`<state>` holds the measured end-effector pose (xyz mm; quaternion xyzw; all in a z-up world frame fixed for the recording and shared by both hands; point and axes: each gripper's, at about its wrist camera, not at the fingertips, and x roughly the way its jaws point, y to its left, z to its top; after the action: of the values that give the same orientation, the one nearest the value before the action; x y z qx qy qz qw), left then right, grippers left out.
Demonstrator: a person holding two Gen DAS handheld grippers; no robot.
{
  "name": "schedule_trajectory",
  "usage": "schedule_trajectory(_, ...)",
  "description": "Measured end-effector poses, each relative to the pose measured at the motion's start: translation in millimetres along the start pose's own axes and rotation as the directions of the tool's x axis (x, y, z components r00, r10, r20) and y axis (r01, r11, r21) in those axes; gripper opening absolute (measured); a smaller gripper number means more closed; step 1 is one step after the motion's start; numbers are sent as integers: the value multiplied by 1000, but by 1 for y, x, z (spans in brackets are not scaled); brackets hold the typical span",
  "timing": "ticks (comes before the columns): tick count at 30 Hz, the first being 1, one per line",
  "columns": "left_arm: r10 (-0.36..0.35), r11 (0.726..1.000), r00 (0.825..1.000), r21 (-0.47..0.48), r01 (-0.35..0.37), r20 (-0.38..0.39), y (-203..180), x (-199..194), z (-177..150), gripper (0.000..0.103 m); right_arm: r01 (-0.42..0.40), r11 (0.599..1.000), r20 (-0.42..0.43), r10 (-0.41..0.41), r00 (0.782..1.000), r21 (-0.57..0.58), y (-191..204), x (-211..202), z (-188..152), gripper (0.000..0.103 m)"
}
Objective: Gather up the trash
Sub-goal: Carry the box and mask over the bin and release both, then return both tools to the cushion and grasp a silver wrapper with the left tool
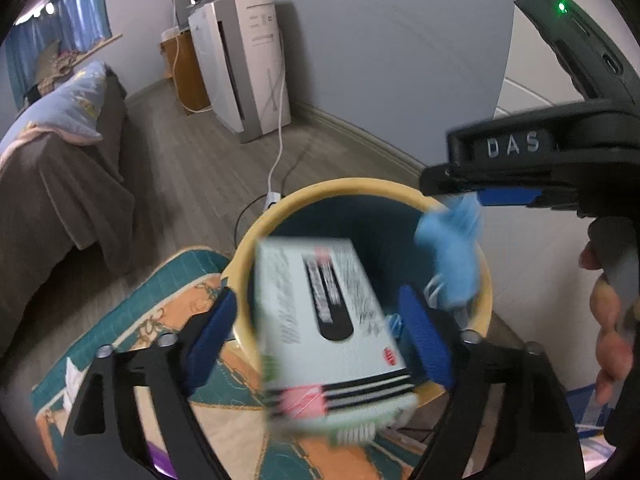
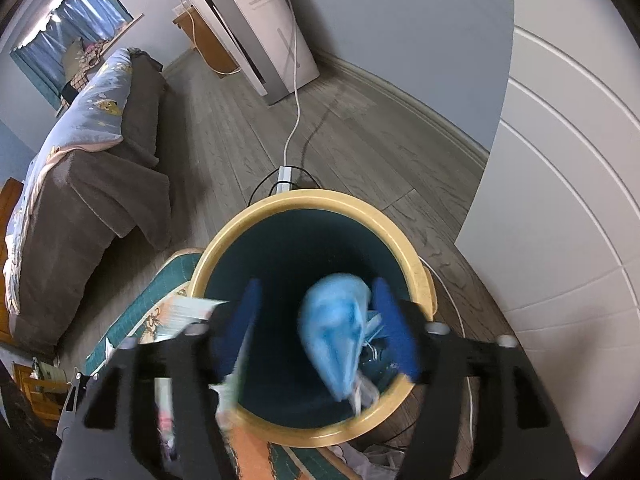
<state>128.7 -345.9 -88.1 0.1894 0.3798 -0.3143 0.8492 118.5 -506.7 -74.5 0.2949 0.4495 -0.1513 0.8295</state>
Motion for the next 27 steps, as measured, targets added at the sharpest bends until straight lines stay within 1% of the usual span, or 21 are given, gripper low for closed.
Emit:
schedule_trajectory(1, 5, 1000, 1000, 1, -5, 4, 1, -2, -2, 89, -6, 1000, -2, 6, 1000, 0, 0, 0, 0, 65)
schedule_trajectory(2, 7, 1000, 1000, -2, -7, 4, 1, -3, -3, 89, -8, 1000, -4, 8, 1000, 0, 1, 1, 0, 68)
schedule_trajectory(3, 8, 1000, 1000, -7, -8, 1, 3, -3, -4, 89, -8, 1000, -4, 8, 1000, -2, 1, 1, 0, 75)
schedule_trajectory(5, 10, 1000, 1000, -27, -10, -3, 8, -6, -7, 91, -11, 1000, -3, 11, 1000, -9, 5, 0, -1, 82)
schedule_trajectory(7, 14, 999, 1000, -46, -14, -4, 15, -11, -11, 93, -16, 1000, -5, 16, 1000, -16, 10, 0, 0, 86)
schedule_trajectory(9, 26, 998, 1000, -60, -27, -6, 22, -16, -14, 94, -21, 1000, -6, 21, 1000, -20, 17, -1, -1, 89)
schedule_trajectory(16, 109, 990, 994, -92, -110, -16, 55, -47, -31, 95, -58, 997, 9, 58, 998, -61, 54, -17, -5, 94)
schedule_trajectory(21, 154, 979, 988, -135, -152, 0, 84, -87, -47, 96, -77, 992, 13, 78, 997, -105, 85, -28, -14, 97)
schedule_trajectory(27, 240, 959, 971, -160, -236, 5, 117, -139, -70, 96, -104, 981, 4, 107, 994, -162, 125, -43, -33, 97)
